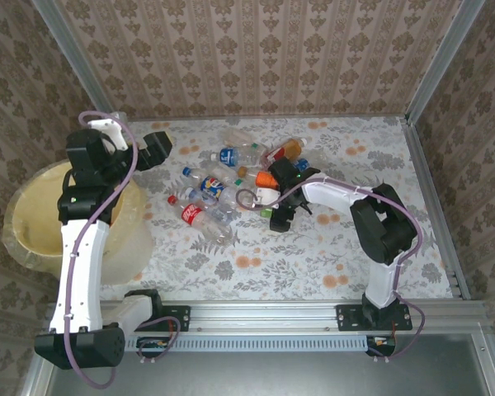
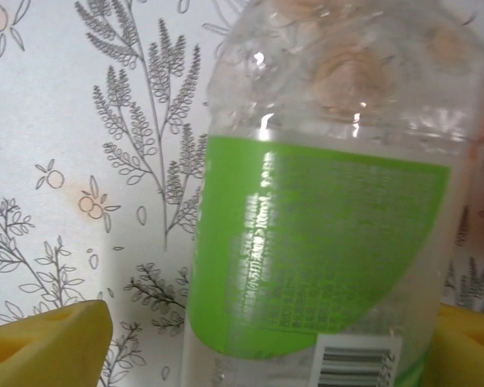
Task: Put the plastic bottles in the bin
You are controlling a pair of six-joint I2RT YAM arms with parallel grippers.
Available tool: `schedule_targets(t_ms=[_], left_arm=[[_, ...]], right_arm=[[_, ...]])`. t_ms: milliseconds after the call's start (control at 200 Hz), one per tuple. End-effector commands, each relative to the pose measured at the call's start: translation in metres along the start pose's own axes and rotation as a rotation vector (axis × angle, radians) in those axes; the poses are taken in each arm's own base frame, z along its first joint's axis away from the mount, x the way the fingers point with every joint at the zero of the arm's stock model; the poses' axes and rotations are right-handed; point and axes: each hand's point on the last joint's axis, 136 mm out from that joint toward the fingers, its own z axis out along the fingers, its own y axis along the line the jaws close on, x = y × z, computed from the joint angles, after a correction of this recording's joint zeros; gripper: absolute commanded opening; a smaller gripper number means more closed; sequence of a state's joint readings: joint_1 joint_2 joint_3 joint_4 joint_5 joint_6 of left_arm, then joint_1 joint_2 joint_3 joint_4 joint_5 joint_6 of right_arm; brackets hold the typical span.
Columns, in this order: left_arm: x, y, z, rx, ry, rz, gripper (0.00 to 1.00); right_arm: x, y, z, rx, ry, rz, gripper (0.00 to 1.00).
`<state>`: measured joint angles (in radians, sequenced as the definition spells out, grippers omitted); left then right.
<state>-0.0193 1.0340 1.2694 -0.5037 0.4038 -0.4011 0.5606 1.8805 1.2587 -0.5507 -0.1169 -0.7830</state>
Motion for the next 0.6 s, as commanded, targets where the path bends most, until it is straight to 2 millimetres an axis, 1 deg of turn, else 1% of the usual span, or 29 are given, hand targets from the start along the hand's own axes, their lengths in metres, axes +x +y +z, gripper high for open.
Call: schedule_targets(t_ms=[0, 65, 75, 120, 155, 255, 305, 425, 485, 535, 595], left_arm=[[0.004, -0.002, 0.0, 0.011, 0.006, 0.028, 1.0], [0.007, -0.003, 0.0, 0.019, 0.018, 0.027, 1.0], [0.008, -0.003, 0.0, 0.02, 0.02, 0.027, 1.0], [0.009, -0.004, -0.001, 0.024, 0.023, 0.025, 1.0], [0.01, -0.004, -0.001, 0.027, 0.022, 0.021, 1.0], [0.012, -0.006, -0.002, 0.044, 0.015, 0.016, 1.0], [0.012, -0.009, -0.004, 0.055, 0.014, 0.015, 1.0], [0.014, -0.016, -0.004, 0.097, 0.023, 0.007, 1.0], [0.015, -0.022, -0.004, 0.128, 0.029, 0.001, 1.0], [0.016, -0.029, -0.004, 0.16, 0.035, -0.002, 1.0], [0.018, -0.039, -0.004, 0.203, 0.04, 0.0, 1.0]], right_arm=[[0.016, 0.004, 0.004, 0.006, 0.054, -0.001, 0.86], [0.021, 0.007, 0.008, 0.004, 0.063, 0.007, 0.83], [0.018, 0.003, 0.009, 0.019, 0.051, 0.009, 0.83], [0.017, 0.001, 0.011, 0.033, 0.043, 0.019, 0.72], [0.016, -0.001, 0.012, 0.046, 0.035, 0.028, 0.67], [0.014, -0.004, 0.013, 0.077, 0.015, 0.042, 0.64], [0.013, -0.003, 0.011, 0.082, 0.003, 0.054, 0.6], [0.008, -0.002, 0.004, 0.097, -0.041, 0.097, 0.5], [0.005, -0.002, -0.002, 0.115, -0.072, 0.124, 0.46], [0.002, -0.001, -0.009, 0.126, -0.104, 0.146, 0.42], [-0.002, 0.001, -0.016, 0.14, -0.147, 0.157, 0.41]])
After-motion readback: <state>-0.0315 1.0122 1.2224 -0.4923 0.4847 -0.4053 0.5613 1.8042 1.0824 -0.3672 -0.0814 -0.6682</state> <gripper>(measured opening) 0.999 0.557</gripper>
